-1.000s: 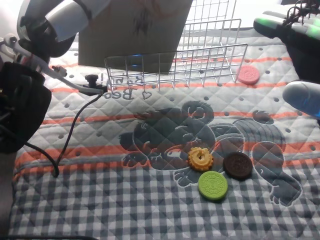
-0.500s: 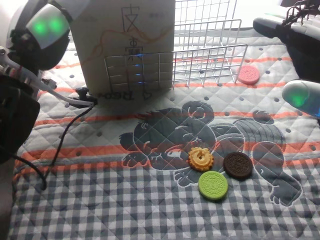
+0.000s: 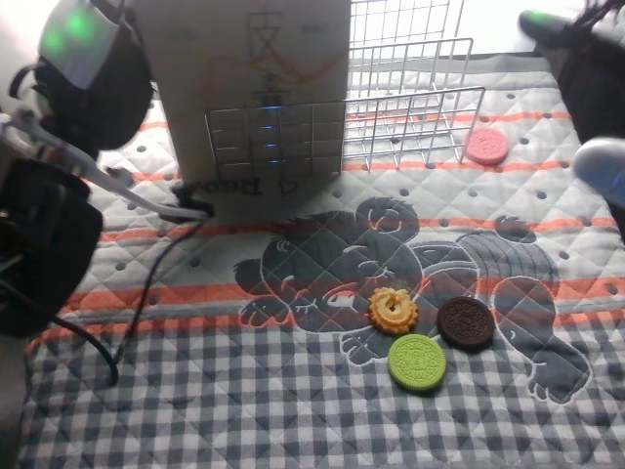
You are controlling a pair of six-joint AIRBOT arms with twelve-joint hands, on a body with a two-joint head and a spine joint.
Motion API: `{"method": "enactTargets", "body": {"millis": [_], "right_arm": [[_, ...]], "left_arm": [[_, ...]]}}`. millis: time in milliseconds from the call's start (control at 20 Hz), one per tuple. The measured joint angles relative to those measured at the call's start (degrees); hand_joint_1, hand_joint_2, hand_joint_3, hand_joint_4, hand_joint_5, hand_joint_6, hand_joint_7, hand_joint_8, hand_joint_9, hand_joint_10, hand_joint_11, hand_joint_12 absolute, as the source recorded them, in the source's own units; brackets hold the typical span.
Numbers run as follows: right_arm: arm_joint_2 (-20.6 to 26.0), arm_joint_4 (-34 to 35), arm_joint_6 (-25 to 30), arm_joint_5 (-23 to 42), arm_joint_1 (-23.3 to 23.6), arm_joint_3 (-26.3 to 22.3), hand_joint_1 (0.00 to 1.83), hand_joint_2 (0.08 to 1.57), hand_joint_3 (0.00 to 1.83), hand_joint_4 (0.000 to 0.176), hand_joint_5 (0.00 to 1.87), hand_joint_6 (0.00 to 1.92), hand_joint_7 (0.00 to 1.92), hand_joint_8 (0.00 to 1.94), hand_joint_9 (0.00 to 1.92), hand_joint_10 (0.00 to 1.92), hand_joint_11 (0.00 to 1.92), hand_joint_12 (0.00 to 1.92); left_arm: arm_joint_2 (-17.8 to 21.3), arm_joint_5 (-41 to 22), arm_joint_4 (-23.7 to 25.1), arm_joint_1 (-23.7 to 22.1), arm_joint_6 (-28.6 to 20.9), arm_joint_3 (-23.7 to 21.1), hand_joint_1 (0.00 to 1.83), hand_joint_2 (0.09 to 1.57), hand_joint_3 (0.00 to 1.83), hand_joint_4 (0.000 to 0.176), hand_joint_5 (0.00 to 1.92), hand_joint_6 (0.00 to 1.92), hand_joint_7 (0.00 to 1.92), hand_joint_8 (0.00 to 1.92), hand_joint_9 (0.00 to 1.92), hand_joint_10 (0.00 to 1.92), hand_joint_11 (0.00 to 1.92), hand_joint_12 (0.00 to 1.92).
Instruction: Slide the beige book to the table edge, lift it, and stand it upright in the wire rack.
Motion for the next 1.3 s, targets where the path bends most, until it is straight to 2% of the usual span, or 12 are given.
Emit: {"method": "enactTargets", "body": {"millis": [50, 200, 500, 550, 600, 650, 850, 900, 950, 1150, 1250, 1300], "right_arm": [[1.0, 0.1, -0.6, 0.2, 0.6, -0.3, 0.06, 1.31, 0.00, 0.007, 0.21, 0.00, 0.17, 0.00, 0.13, 0.00, 0.01, 0.19], [3.1, 0.0, -2.0, 1.0, 1.7, -1.0, 0.00, 1.24, 0.00, 0.000, 0.16, 0.00, 0.12, 0.00, 0.09, 0.00, 0.06, 0.14], [3.4, -0.2, -2.9, 1.2, 1.9, -1.1, 0.01, 1.28, 0.00, 0.001, 0.18, 0.01, 0.13, 0.00, 0.09, 0.00, 0.04, 0.12], [3.4, 0.0, -2.9, 1.2, 1.9, -1.4, 0.01, 1.28, 0.00, 0.013, 0.19, 0.01, 0.14, 0.00, 0.10, 0.00, 0.04, 0.11], [3.3, 0.0, -2.9, 1.1, 1.9, -1.6, 0.01, 1.28, 0.00, 0.013, 0.19, 0.01, 0.14, 0.00, 0.10, 0.00, 0.04, 0.11], [3.4, -0.2, -2.9, 1.2, 1.9, -1.6, 0.00, 1.28, 0.00, 0.000, 0.19, 0.00, 0.15, 0.00, 0.11, 0.00, 0.04, 0.11], [4.7, 0.7, -4.3, 1.1, 1.9, -3.0, 0.00, 1.26, 0.00, 0.002, 0.18, 0.00, 0.14, 0.00, 0.10, 0.00, 0.05, 0.11], [5.2, 0.9, -4.5, 1.2, 1.8, -3.2, 0.00, 1.24, 0.00, 0.010, 0.17, 0.00, 0.14, 0.00, 0.10, 0.00, 0.05, 0.11], [5.9, 1.4, -4.9, 1.3, 1.7, -3.6, 0.00, 1.24, 0.00, 0.002, 0.17, 0.00, 0.13, 0.00, 0.10, 0.00, 0.06, 0.11], [7.0, 3.1, -4.9, 1.8, 0.3, -3.8, 0.00, 1.23, 0.00, 0.000, 0.15, 0.00, 0.13, 0.00, 0.10, 0.00, 0.05, 0.10], [7.1, 3.5, -5.0, 2.0, -0.2, -4.1, 0.07, 1.23, 0.00, 0.040, 0.14, 0.00, 0.12, 0.00, 0.06, 0.00, 0.01, 0.05], [7.1, 4.0, -5.5, 2.3, -0.5, -4.5, 0.10, 1.23, 0.00, 0.056, 0.13, 0.00, 0.10, 0.00, 0.05, 0.00, 0.01, 0.05]], "left_arm": [[-0.6, 0.7, -0.2, -0.5, 0.2, 0.0, 0.18, 1.11, 0.01, 0.176, 0.00, 0.00, 0.00, 0.00, 0.00, 0.00, 0.00, 0.00], [-1.4, -0.3, -1.3, -1.2, 0.5, 0.0, 0.11, 1.13, 0.01, 0.176, 0.00, 0.00, 0.00, 0.00, 0.00, 0.00, 0.00, 0.00], [-2.0, 0.0, -2.5, -1.2, 0.9, -0.1, 0.18, 1.14, 0.00, 0.176, 0.00, 0.00, 0.00, 0.00, 0.00, 0.00, 0.00, 0.00], [-1.1, 0.4, -2.1, -1.1, 0.9, -1.0, 0.20, 1.12, 0.00, 0.176, 0.00, 0.00, 0.00, 0.00, 0.00, 0.00, 0.00, 0.00], [-0.2, 0.7, -1.2, -1.1, 1.0, -1.5, 0.20, 1.12, 0.00, 0.176, 0.00, 0.00, 0.00, 0.00, 0.00, 0.00, 0.00, 0.00], [1.3, 1.2, 0.2, -1.0, 1.1, -2.3, 0.23, 1.12, 0.00, 0.176, 0.00, 0.00, 0.00, 0.00, 0.00, 0.00, 0.00, 0.00], [8.2, 1.2, 5.6, -0.9, 3.1, -5.6, 0.29, 1.19, 0.01, 0.176, 0.00, 0.00, 0.00, 0.00, 0.00, 0.00, 0.00, 0.00], [9.8, 1.3, 7.0, -0.9, 3.7, -6.6, 0.24, 1.17, 0.00, 0.176, 0.00, 0.00, 0.00, 0.00, 0.00, 0.00, 0.00, 0.00], [12.8, 1.4, 9.4, -0.8, 5.5, -8.8, 0.19, 1.14, 0.00, 0.176, 0.00, 0.00, 0.00, 0.00, 0.00, 0.00, 0.00, 0.00], [22.0, 0.3, 14.8, 2.4, 8.9, -15.1, 0.28, 1.20, 0.01, 0.176, 0.00, 0.00, 0.00, 0.00, 0.00, 0.00, 0.00, 0.00], [26.6, -0.6, 16.4, 6.1, 9.5, -18.8, 0.37, 1.18, 0.00, 0.176, 0.00, 0.00, 0.00, 0.00, 0.00, 0.00, 0.00, 0.00], [28.7, -1.9, 16.8, 8.5, 10.1, -20.9, 0.48, 1.18, 0.00, 0.176, 0.00, 0.00, 0.00, 0.00, 0.00, 0.00, 0.00, 0.00]]}}
